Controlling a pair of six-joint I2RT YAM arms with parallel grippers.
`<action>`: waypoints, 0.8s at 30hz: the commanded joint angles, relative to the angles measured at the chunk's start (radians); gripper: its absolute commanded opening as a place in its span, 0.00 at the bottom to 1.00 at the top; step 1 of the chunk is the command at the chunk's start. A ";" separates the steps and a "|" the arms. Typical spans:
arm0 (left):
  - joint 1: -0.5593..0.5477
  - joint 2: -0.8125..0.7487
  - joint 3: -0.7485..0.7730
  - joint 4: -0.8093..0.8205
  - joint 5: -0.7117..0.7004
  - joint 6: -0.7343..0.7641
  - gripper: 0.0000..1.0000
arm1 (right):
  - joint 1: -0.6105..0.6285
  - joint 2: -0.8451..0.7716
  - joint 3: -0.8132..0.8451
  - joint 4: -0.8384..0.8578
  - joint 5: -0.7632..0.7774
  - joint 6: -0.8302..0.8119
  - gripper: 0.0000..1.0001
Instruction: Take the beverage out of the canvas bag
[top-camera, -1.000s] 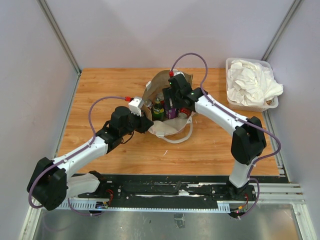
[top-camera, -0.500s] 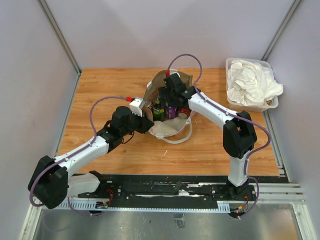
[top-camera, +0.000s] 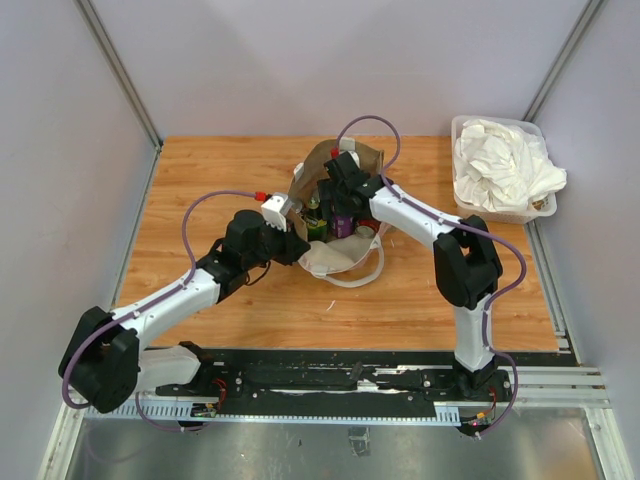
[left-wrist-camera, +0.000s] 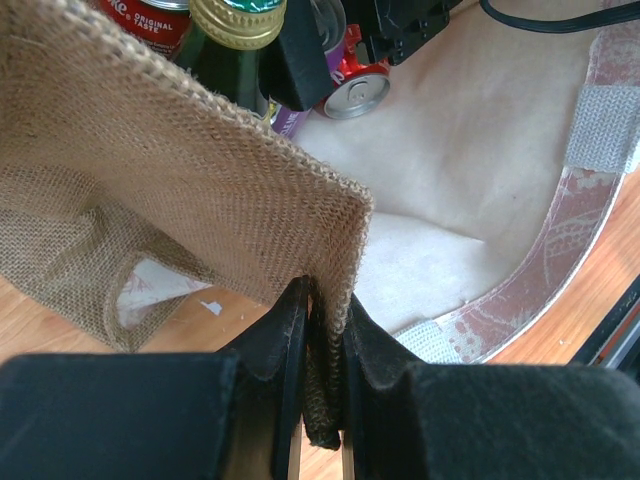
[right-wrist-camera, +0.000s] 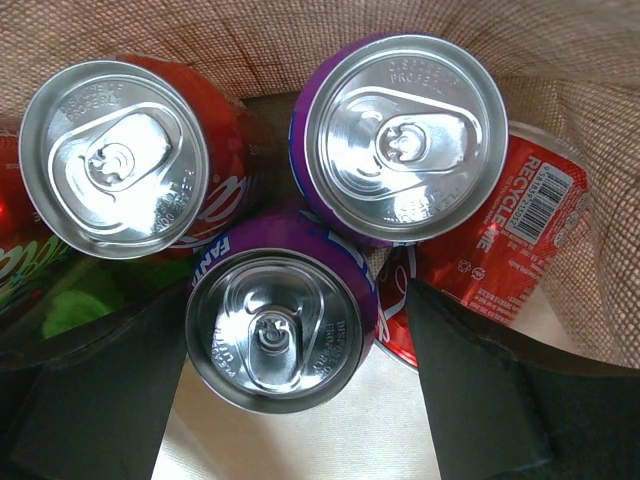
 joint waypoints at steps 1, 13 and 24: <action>-0.008 0.030 0.007 -0.070 -0.005 0.016 0.01 | -0.004 0.031 -0.017 -0.019 -0.018 0.026 0.85; -0.008 0.030 0.009 -0.076 -0.011 0.015 0.01 | -0.007 0.023 -0.021 -0.026 0.008 -0.028 0.02; -0.008 0.039 0.008 -0.067 -0.010 0.010 0.01 | -0.006 -0.108 -0.017 -0.011 0.014 -0.117 0.01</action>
